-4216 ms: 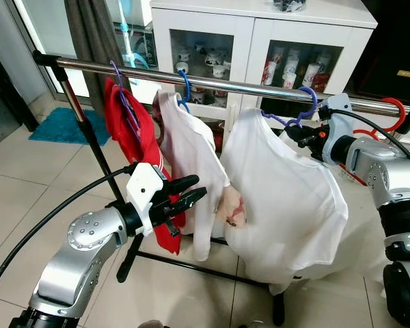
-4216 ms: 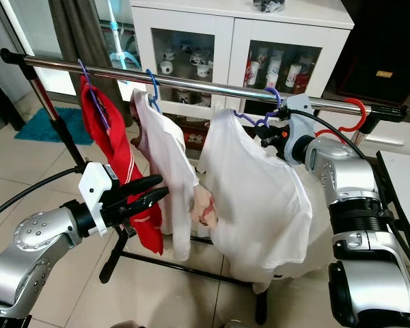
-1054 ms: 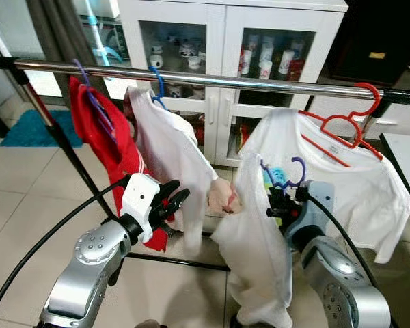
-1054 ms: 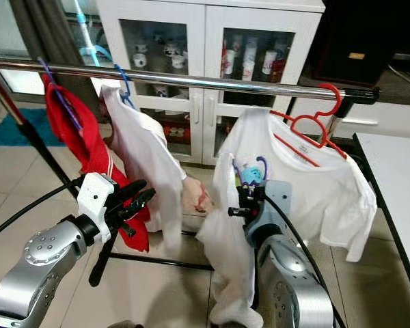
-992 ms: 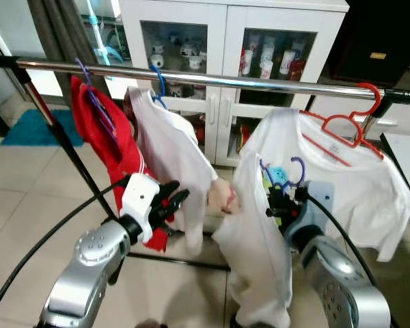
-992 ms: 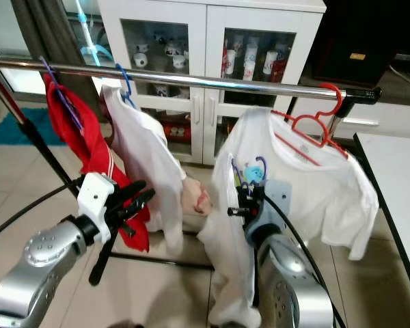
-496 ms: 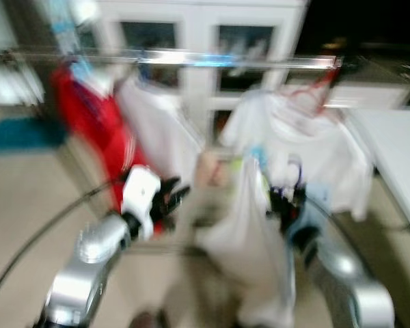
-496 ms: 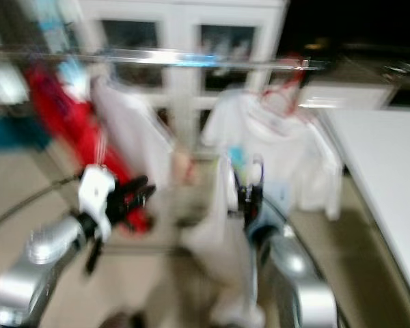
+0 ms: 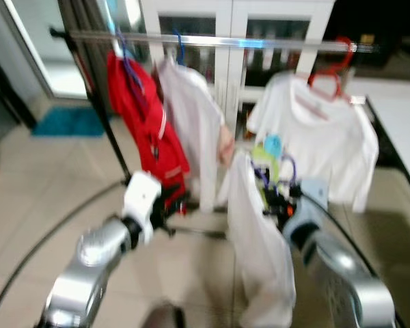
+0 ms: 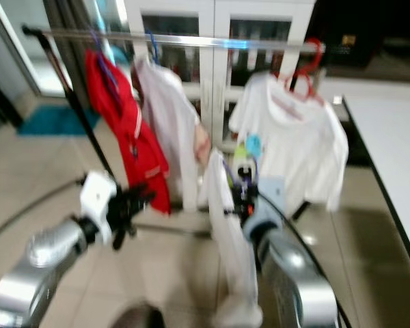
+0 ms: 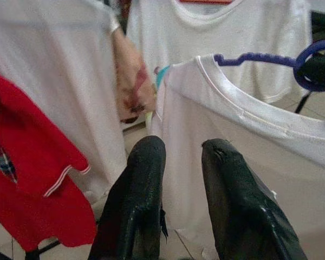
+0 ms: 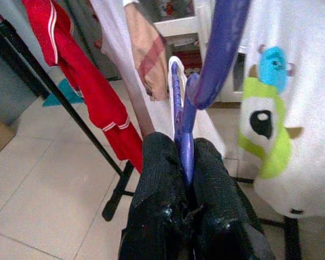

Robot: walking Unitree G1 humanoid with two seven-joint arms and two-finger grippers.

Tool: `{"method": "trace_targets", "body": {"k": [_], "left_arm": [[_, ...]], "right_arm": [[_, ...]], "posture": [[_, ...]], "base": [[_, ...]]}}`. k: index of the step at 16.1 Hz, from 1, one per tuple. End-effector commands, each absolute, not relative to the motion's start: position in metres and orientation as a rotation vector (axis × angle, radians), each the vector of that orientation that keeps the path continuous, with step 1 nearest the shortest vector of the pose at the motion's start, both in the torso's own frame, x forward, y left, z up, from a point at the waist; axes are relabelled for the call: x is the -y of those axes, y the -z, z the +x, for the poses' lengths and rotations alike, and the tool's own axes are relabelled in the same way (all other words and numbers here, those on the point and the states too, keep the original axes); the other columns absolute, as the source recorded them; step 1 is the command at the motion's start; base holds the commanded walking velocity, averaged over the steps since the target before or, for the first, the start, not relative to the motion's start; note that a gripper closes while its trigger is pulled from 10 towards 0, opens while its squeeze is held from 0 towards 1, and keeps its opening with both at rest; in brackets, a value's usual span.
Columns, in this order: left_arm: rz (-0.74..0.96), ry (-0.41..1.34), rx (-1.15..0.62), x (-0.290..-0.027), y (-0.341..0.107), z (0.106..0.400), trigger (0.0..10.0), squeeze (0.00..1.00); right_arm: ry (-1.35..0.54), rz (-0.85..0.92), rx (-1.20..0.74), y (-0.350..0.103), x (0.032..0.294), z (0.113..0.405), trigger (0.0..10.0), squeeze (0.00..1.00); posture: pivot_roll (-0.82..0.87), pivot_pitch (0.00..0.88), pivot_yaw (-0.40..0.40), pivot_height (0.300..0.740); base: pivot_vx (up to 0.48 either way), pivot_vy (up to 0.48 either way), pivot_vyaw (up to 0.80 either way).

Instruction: Hang hanger

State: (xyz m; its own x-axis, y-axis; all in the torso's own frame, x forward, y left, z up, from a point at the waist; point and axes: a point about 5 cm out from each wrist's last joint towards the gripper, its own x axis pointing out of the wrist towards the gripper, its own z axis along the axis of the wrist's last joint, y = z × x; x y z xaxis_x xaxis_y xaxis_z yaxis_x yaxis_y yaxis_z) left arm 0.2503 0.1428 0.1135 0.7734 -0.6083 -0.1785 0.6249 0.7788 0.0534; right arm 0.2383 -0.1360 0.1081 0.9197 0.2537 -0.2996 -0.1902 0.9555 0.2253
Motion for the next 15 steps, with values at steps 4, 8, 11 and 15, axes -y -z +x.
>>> {"method": "trace_targets", "body": {"k": [4, 8, 11, 15], "left_arm": [[0.127, 0.673, -0.145, -0.144, -0.118, 0.253, 10.0, 0.00], [0.133, 0.654, -0.139, -0.145, -0.120, 0.257, 10.0, 0.00], [0.154, 0.630, -0.115, -0.146, -0.124, 0.262, 10.0, 0.00], [0.133, 0.655, -0.059, -0.141, -0.137, 0.277, 10.0, 0.00]], "right_arm": [[-0.286, 0.206, -0.294, -0.117, 0.129, 0.239, 10.0, 0.00], [-0.344, 0.204, -0.250, -0.126, 0.125, 0.242, 10.0, 0.00], [-0.389, 0.228, -0.193, -0.137, 0.121, 0.245, 0.0, 0.00], [-0.543, 0.213, -0.133, -0.153, 0.108, 0.249, 0.0, 0.00]], "posture": [[-0.03, 0.055, 0.034, 0.740], [-0.03, 0.050, 0.035, 0.740], [-0.03, 0.045, 0.036, 0.740], [-0.03, 0.026, 0.028, 0.740]], "base": [[-0.245, 0.000, 0.00], [0.000, 0.000, 0.00], [0.000, 0.000, 0.00], [0.000, 0.000, 0.00]]}}
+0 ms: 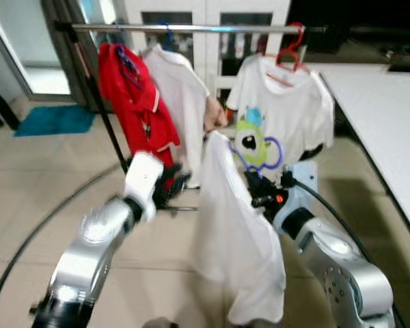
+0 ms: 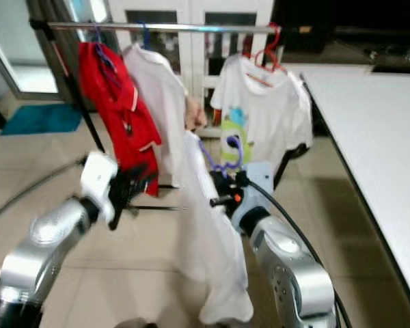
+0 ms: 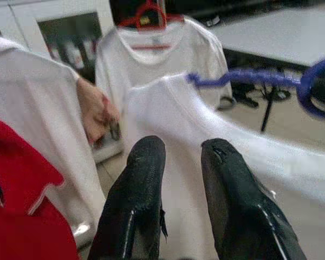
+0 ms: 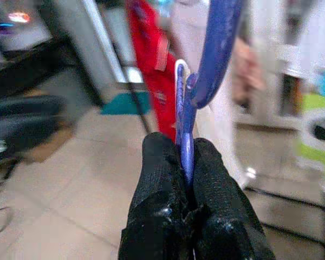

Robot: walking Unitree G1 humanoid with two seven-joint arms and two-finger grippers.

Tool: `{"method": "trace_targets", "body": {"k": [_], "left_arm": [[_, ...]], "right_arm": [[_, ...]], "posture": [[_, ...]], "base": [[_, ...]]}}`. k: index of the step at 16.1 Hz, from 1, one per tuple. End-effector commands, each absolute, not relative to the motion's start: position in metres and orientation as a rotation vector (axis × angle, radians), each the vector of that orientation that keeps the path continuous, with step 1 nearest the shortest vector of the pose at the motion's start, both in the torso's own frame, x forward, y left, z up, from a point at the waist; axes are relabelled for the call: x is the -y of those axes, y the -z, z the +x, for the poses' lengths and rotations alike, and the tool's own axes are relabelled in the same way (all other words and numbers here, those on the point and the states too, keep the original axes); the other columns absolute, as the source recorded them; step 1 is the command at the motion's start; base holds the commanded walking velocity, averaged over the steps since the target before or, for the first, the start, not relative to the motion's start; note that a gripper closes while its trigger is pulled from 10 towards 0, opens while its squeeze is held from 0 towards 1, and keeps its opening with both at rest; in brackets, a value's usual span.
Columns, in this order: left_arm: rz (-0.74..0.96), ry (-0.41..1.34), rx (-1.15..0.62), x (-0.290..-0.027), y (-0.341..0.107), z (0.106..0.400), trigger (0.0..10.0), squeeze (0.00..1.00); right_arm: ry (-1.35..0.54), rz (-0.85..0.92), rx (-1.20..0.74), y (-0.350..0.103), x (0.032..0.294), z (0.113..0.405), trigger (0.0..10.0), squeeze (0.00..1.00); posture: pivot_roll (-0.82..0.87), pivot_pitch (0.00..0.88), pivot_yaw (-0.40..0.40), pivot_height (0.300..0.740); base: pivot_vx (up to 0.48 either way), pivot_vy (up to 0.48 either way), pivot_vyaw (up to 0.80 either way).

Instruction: Hang hanger

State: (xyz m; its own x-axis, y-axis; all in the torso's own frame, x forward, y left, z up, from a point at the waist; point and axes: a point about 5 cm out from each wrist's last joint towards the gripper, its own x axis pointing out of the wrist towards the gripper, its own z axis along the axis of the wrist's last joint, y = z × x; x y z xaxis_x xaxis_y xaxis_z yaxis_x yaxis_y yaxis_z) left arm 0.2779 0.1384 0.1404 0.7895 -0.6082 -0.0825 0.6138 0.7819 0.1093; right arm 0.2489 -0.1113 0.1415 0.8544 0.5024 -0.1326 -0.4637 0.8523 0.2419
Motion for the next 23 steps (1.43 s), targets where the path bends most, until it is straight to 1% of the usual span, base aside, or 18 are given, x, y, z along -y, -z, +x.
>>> {"method": "trace_targets", "body": {"k": [1, 3, 4, 5, 6, 7, 8, 9, 10, 11, 12, 14, 17, 18, 19, 20, 22, 23], "left_arm": [[0.119, 0.670, -0.048, -0.138, -0.140, 0.281, 10.0, 0.00], [0.112, 0.696, -0.034, -0.135, -0.145, 0.286, 10.0, 0.00], [0.066, 0.725, -0.028, -0.133, -0.148, 0.288, 10.0, 0.00], [0.068, 0.739, -0.019, -0.131, -0.150, 0.290, 10.0, 0.76], [0.088, 0.728, -0.013, -0.129, -0.150, 0.294, 10.0, 1.00], [0.099, 0.730, -0.012, -0.128, -0.150, 0.296, 10.0, 1.00], [0.120, 0.681, 0.013, -0.126, -0.152, 0.303, 10.0, 1.00], [0.141, 0.632, 0.041, -0.125, -0.156, 0.309, 10.0, 0.54], [0.163, 0.589, 0.067, -0.126, -0.159, 0.312, 10.0, 0.13], [0.176, 0.560, 0.087, -0.127, -0.162, 0.315, 10.0, 0.14], [0.161, 0.558, 0.099, -0.126, -0.164, 0.315, 10.0, 1.00], [0.149, 0.561, 0.104, -0.123, -0.164, 0.315, 10.0, 1.00], [0.182, 0.505, 0.086, -0.120, -0.158, 0.316, 10.0, 1.00], [0.182, 0.493, 0.078, -0.120, -0.156, 0.315, 10.0, 0.85], [0.173, 0.461, 0.076, -0.120, -0.156, 0.314, 10.0, 0.08], [0.150, 0.465, 0.067, -0.117, -0.153, 0.312, 10.0, 0.00], [0.122, 0.550, 0.055, -0.107, -0.148, 0.303, 10.0, 0.00], [0.121, 0.558, 0.053, -0.105, -0.147, 0.302, 10.0, 0.00]], "right_arm": [[-0.599, 0.207, -0.115, -0.157, 0.103, 0.248, 0.0, 0.00], [-0.661, 0.212, -0.088, -0.163, 0.096, 0.246, 0.0, 0.00], [-0.697, 0.218, -0.070, -0.166, 0.092, 0.244, 0.0, 0.00], [-0.719, 0.224, -0.056, -0.169, 0.089, 0.243, 0.0, 0.00], [-0.746, 0.237, -0.036, -0.173, 0.086, 0.242, 0.0, 0.00], [-0.754, 0.242, -0.031, -0.174, 0.085, 0.242, 0.0, 0.00], [-0.773, 0.256, -0.016, -0.176, 0.084, 0.241, 0.0, 0.00], [-0.784, 0.264, -0.012, -0.176, 0.083, 0.240, 0.0, 0.00], [-0.787, 0.270, -0.012, -0.176, 0.083, 0.239, 0.0, 0.00], [-0.787, 0.275, -0.011, -0.176, 0.084, 0.239, 0.0, 0.00], [-0.786, 0.278, -0.009, -0.176, 0.084, 0.238, 0.0, 0.00], [-0.784, 0.281, -0.009, -0.176, 0.085, 0.239, 0.0, 0.00], [-0.788, 0.277, -0.011, -0.175, 0.085, 0.240, 0.0, 0.00], [-0.788, 0.270, -0.012, -0.174, 0.086, 0.241, 0.0, 0.00], [-0.777, 0.255, -0.019, -0.173, 0.087, 0.245, 0.0, 0.00], [-0.752, 0.234, -0.027, -0.171, 0.089, 0.250, 0.0, 0.00], [-0.699, 0.215, -0.020, -0.173, 0.094, 0.260, 0.0, 0.00], [-0.693, 0.214, -0.018, -0.174, 0.095, 0.261, 0.0, 0.00]], "posture": [[-0.03, 0.023, 0.026, 0.740], [-0.03, 0.015, 0.025, 0.740], [-0.03, 0.007, 0.028, 0.740], [-0.03, 0.005, 0.029, 0.740], [-0.03, 0.002, 0.033, 0.740], [-0.03, 0.002, 0.033, 0.740], [-0.03, 0.000, 0.035, 0.740], [-0.03, 0.000, 0.037, 0.740], [-0.03, 0.000, 0.040, 0.740], [-0.03, 0.000, 0.040, 0.740], [-0.04, 0.000, 0.044, 0.740], [-0.04, 0.000, 0.045, 0.740], [-0.04, 0.002, 0.043, 0.740], [-0.04, 0.004, 0.041, 0.740], [-0.04, 0.004, 0.041, 0.740], [-0.04, 0.014, 0.036, 0.740], [-0.05, 0.028, 0.029, 0.740], [-0.05, 0.028, 0.029, 0.740]], "base": [[0.000, 0.000, 0.00], [0.000, 0.000, 0.00], [0.000, 0.000, 0.00], [0.000, 0.000, 0.00], [0.000, 0.000, 0.00], [0.000, 0.000, 0.00], [0.000, 0.000, 0.00], [0.000, 0.000, 0.00], [0.000, 0.000, 0.00], [0.000, 0.000, 0.00], [0.000, 0.000, 0.00], [0.000, 0.000, 0.00], [0.000, 0.000, 0.00], [0.000, 0.000, 0.00], [0.000, 0.000, 0.00], [0.000, 0.000, 0.00], [0.000, 0.000, 0.00], [0.000, 0.000, 0.00]]}}
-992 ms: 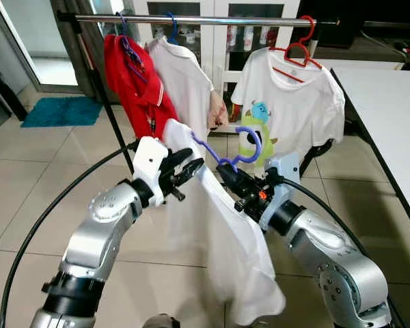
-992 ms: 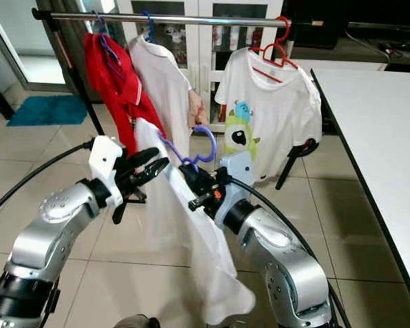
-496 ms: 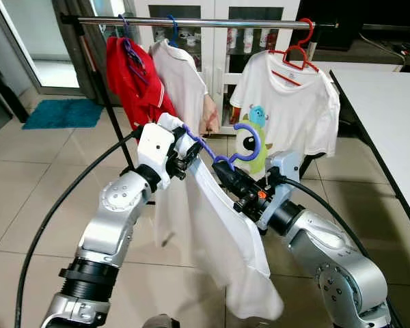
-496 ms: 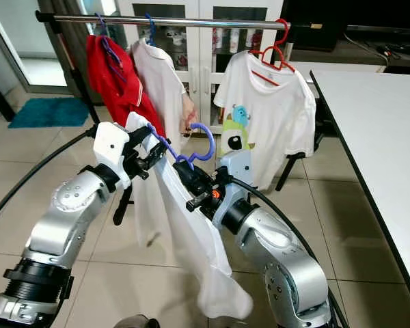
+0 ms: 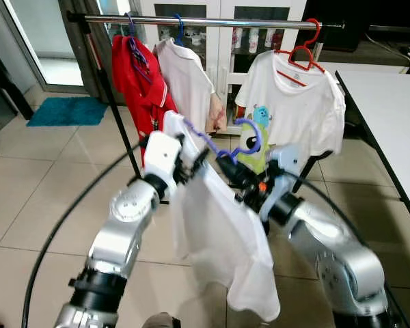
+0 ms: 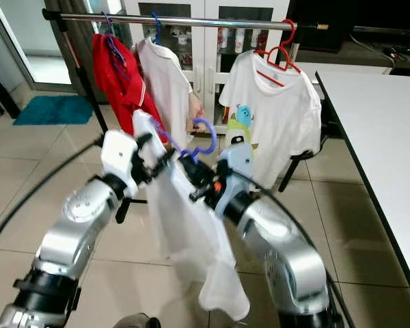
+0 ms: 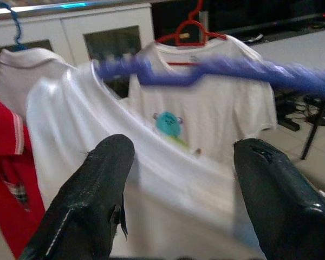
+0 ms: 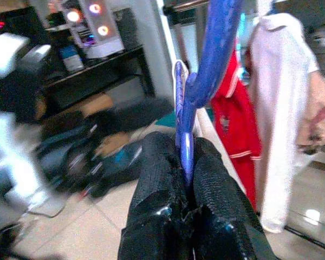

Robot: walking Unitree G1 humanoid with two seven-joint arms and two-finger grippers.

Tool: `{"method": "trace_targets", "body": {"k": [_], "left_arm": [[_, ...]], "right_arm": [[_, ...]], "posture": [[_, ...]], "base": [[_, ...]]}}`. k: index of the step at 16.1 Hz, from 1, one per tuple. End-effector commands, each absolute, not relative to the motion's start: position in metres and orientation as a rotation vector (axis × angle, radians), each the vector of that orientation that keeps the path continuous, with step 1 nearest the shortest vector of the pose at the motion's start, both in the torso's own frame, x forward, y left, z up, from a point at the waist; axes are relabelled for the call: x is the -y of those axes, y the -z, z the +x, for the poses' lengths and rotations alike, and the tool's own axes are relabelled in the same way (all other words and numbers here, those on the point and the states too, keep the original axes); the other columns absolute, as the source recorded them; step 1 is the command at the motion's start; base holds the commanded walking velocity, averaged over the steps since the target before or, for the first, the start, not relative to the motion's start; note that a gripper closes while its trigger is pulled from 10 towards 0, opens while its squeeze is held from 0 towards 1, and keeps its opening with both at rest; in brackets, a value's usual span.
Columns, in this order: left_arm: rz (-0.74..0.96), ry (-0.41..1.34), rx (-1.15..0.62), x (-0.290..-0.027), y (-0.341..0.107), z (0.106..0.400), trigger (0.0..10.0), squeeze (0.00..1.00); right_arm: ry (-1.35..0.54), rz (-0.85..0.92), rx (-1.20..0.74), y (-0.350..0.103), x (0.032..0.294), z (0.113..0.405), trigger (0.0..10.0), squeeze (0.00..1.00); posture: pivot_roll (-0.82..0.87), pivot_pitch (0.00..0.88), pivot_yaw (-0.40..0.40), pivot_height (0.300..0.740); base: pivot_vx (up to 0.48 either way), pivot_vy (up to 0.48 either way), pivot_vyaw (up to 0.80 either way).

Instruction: Hang hanger

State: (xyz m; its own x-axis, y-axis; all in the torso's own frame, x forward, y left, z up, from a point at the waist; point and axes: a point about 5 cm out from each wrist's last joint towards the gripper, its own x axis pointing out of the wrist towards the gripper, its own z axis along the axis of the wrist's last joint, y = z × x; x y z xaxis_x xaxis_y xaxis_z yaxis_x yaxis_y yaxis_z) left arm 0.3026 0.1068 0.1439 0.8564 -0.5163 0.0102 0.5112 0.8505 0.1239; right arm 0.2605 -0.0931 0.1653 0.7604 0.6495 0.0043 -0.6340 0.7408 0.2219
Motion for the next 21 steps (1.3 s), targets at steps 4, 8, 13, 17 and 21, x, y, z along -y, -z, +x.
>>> {"method": "trace_targets", "body": {"k": [4, 8, 13, 17, 21], "left_arm": [[0.116, 0.472, 0.080, -0.111, -0.150, 0.303, 10.0, 0.00], [0.145, 0.368, 0.102, -0.128, -0.155, 0.313, 10.0, 0.00], [0.098, 0.407, 0.087, -0.124, -0.156, 0.319, 6.1, 0.00], [0.097, 0.398, 0.070, -0.125, -0.154, 0.322, 0.0, 0.00], [0.095, 0.402, 0.068, -0.126, -0.154, 0.322, 0.0, 0.00]], "right_arm": [[-0.752, 0.177, -0.021, -0.176, 0.095, 0.269, 0.0, 0.00], [-0.852, 0.181, -0.012, -0.180, 0.087, 0.264, 0.0, 0.00], [-0.897, 0.193, 0.002, -0.182, 0.084, 0.259, 0.0, 0.00], [-0.935, 0.205, 0.009, -0.183, 0.084, 0.253, 0.0, 0.00], [-0.941, 0.207, 0.009, -0.183, 0.084, 0.252, 0.0, 0.00]], "posture": [[-0.05, 0.045, 0.010, 0.740], [-0.05, 0.049, 0.002, 0.740], [-0.06, 0.044, 0.017, 0.740], [-0.05, 0.045, 0.020, 0.740], [-0.05, 0.046, 0.021, 0.740]], "base": [[0.000, 0.000, 0.00], [0.000, 0.000, 0.00], [0.000, 0.000, 0.00], [0.000, 0.000, 0.00], [0.000, 0.000, 0.00]]}}
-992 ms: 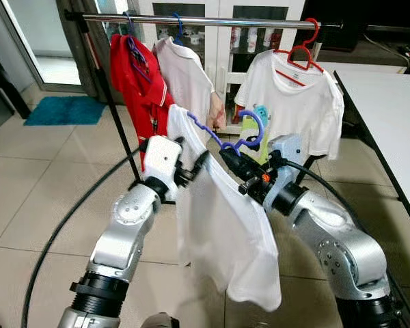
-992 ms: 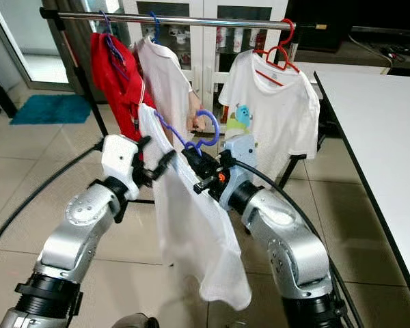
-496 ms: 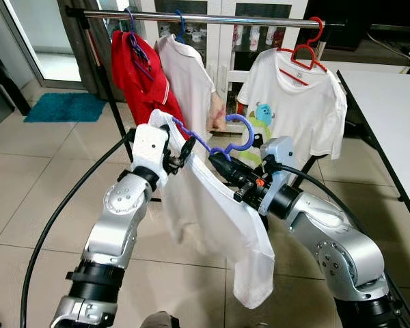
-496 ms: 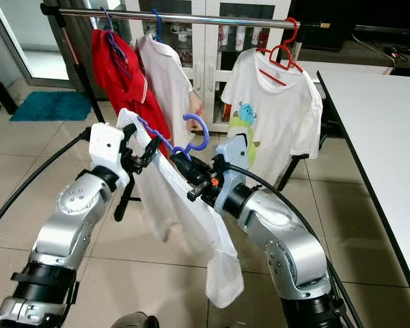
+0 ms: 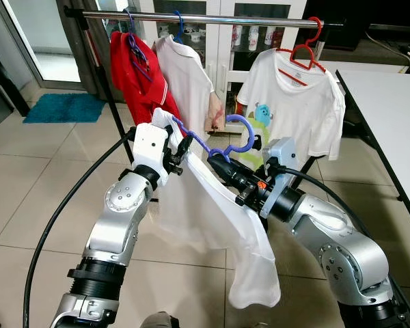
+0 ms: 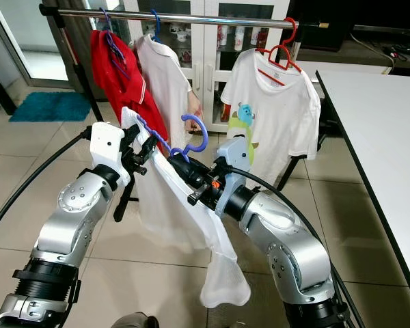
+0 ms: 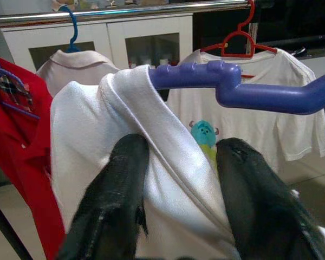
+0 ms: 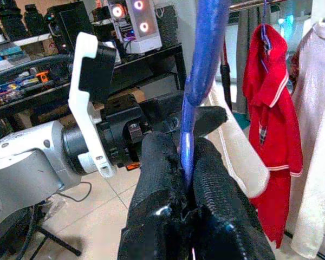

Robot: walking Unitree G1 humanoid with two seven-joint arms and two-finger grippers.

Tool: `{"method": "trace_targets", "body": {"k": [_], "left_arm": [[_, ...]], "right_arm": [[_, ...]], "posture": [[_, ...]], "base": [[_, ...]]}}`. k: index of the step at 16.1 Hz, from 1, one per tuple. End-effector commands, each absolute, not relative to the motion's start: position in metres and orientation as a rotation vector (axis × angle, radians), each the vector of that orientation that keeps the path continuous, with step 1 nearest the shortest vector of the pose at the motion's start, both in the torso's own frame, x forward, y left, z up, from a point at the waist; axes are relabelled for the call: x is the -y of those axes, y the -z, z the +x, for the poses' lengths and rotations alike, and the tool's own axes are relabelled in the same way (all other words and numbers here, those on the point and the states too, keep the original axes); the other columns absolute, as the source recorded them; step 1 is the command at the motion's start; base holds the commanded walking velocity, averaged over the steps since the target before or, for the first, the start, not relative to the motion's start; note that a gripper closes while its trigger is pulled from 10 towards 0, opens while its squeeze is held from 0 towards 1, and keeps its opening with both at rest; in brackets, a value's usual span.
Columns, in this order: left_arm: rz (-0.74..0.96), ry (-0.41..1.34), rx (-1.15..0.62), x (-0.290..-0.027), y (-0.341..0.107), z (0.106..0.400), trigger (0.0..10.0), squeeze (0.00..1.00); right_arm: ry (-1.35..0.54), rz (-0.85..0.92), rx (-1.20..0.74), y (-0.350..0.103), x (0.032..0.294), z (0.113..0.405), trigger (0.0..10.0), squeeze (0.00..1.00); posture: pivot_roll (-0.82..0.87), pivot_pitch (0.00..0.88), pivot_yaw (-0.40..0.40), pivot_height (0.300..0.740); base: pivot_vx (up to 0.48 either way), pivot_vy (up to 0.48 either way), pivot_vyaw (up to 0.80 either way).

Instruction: Hang hanger

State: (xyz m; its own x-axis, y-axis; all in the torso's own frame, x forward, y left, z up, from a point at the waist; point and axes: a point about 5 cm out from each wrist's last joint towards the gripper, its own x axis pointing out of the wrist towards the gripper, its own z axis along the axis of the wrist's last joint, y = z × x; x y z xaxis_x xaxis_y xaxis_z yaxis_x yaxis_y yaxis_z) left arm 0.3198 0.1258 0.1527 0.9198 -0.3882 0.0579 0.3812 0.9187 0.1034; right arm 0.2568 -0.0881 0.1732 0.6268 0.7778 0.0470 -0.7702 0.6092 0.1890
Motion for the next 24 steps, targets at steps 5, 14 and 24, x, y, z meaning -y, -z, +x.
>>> {"method": "trace_targets", "body": {"k": [5, 14, 24], "left_arm": [[0.093, 0.405, 0.070, -0.126, -0.154, 0.322, 0.0, 0.00], [0.053, 0.416, 0.098, -0.128, -0.155, 0.319, 0.0, 0.00], [-0.037, 0.383, 0.295, -0.153, -0.177, 0.300, 0.0, 0.00]], "right_arm": [[-0.942, 0.207, 0.008, -0.182, 0.084, 0.252, 0.0, 0.00], [-0.878, 0.184, -0.008, -0.179, 0.089, 0.259, 0.0, 0.00], [-0.662, 0.060, -0.151, -0.154, 0.115, 0.276, 0.0, 0.00]], "posture": [[-0.05, 0.047, 0.022, 0.740], [-0.05, 0.044, 0.029, 0.740], [-0.04, 0.042, 0.030, 0.740]], "base": [[0.000, 0.000, 0.00], [0.000, 0.000, 0.00], [0.000, 0.000, 0.00]]}}
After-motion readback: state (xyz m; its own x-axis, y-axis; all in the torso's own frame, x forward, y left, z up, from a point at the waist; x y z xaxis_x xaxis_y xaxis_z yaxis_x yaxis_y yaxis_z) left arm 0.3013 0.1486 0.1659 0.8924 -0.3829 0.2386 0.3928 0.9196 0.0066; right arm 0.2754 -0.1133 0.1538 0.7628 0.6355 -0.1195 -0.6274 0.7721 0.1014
